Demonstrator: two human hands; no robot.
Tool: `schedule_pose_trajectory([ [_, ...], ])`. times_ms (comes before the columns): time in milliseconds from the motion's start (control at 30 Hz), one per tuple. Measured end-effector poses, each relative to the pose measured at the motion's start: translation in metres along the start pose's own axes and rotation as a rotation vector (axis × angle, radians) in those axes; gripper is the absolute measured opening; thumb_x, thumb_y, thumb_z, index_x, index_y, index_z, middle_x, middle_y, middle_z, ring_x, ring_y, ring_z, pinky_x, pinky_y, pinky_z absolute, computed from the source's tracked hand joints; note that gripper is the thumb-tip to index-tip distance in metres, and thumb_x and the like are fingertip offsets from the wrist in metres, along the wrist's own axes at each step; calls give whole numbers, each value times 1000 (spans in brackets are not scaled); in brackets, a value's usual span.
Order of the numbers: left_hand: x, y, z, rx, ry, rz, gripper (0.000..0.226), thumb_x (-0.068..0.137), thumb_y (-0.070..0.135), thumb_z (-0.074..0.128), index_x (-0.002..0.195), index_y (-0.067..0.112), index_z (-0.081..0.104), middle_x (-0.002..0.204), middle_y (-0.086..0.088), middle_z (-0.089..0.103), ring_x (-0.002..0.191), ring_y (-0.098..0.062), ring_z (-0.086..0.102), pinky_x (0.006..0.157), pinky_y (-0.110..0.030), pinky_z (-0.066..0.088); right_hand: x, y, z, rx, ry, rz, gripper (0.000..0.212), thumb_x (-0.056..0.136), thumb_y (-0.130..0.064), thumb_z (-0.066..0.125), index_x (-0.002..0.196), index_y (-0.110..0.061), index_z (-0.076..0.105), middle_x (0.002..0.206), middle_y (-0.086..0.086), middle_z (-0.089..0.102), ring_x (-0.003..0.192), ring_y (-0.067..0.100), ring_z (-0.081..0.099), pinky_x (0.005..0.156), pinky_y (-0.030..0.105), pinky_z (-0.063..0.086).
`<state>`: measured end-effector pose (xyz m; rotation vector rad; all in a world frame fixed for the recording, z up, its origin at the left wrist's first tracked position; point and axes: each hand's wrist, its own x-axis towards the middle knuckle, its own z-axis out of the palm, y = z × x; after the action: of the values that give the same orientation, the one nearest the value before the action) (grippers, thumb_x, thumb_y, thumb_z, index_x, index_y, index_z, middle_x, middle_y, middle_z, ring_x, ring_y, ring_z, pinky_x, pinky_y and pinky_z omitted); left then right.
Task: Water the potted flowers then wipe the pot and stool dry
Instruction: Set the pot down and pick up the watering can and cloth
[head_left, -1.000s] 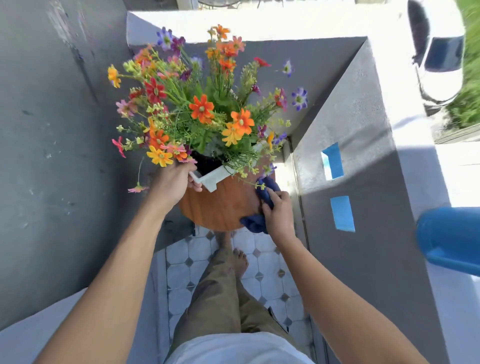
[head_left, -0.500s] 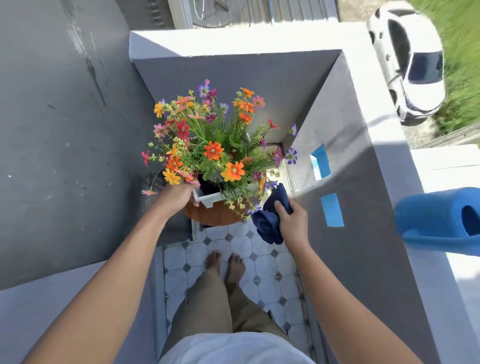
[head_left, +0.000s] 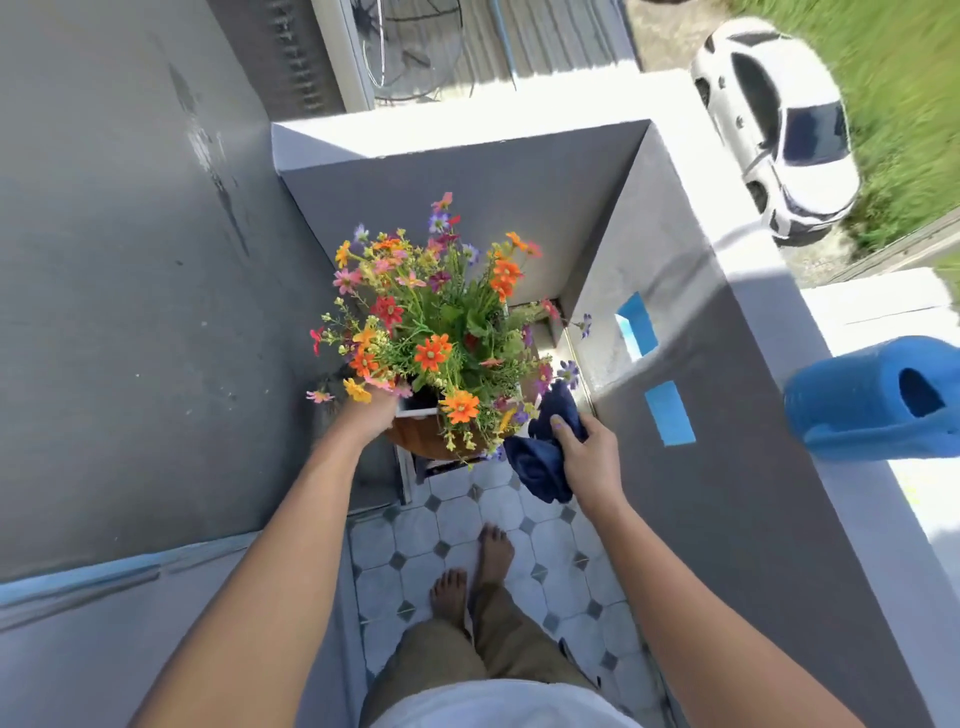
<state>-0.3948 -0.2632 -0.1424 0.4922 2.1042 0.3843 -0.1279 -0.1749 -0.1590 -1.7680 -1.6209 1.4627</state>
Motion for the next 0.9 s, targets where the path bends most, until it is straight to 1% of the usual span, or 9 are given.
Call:
schedule_pose_trajectory([
  [67, -9, 5, -1, -16, -2, 38, 28, 100, 20, 31, 82, 12, 51, 76, -10, 53, 77, -26, 53, 71, -33, 38, -10, -11, -2, 22, 27, -4, 22, 97, -20, 60, 75, -20, 60, 69, 1, 64, 63, 15, 55, 63, 37, 45],
  [167, -32, 11, -5, 44, -9, 58, 21, 101, 18, 33, 109, 13, 52, 89, -11, 55, 78, -27, 54, 70, -33, 43, -29, -25, -10, 45, 28, -13, 24, 98, -13, 58, 74, -17, 58, 66, -3, 58, 60, 11, 51, 63, 31, 42],
  [233, -52, 13, -9, 187, -9, 123, 16, 102, 22, 32, 109, 16, 45, 90, -12, 57, 74, -28, 56, 65, -33, 45, -41, -34, -17, 53, 28, -30, 14, 97, -11, 57, 87, -3, 62, 76, 6, 64, 68, 19, 57, 68, 35, 46],
  [300, -70, 17, -10, 307, -15, 153, 26, 98, 21, 36, 113, 9, 53, 90, -15, 62, 70, -29, 59, 59, -31, 46, -52, -41, -24, 59, 73, -47, 15, 96, -14, 56, 96, 0, 63, 85, 15, 69, 78, 31, 65, 74, 43, 53],
  [400, -107, 40, -6, 458, -47, 224, 41, 95, 27, 39, 110, -5, 60, 107, -26, 65, 92, -39, 65, 76, -42, 53, -77, -49, -42, 104, 153, -69, 14, 97, -13, 55, 98, -2, 64, 91, 16, 71, 86, 32, 67, 77, 41, 54],
  [500, -150, 82, -1, 502, 26, 422, 38, 96, 36, 38, 90, 4, 60, 93, -20, 64, 80, -32, 61, 78, -42, 51, -96, -65, -73, 150, 212, -127, 12, 97, -16, 55, 98, -11, 66, 90, 10, 72, 89, 28, 69, 85, 47, 55],
  [600, -190, 136, 8, 356, 168, 666, 35, 97, 38, 40, 100, 12, 63, 97, -9, 67, 87, -27, 63, 78, -37, 51, -112, -88, -125, 207, 297, -235, 10, 97, -18, 57, 101, -18, 67, 93, 4, 73, 90, 23, 70, 87, 47, 58],
  [767, -232, 211, 60, -93, 48, 915, 24, 97, 36, 47, 102, 19, 63, 95, -4, 70, 87, -23, 66, 66, -26, 47, -133, -104, -215, 325, 439, -290, 8, 96, -27, 58, 100, -23, 64, 89, 14, 72, 81, 35, 71, 78, 54, 60],
  [900, -265, 262, 132, -261, -8, 1000, 21, 97, 32, 48, 105, 19, 63, 91, -2, 69, 82, -22, 64, 71, -31, 50, -144, -97, -296, 421, 588, -319, 12, 98, -20, 57, 101, -24, 68, 84, 8, 72, 69, 24, 67, 66, 40, 53],
])
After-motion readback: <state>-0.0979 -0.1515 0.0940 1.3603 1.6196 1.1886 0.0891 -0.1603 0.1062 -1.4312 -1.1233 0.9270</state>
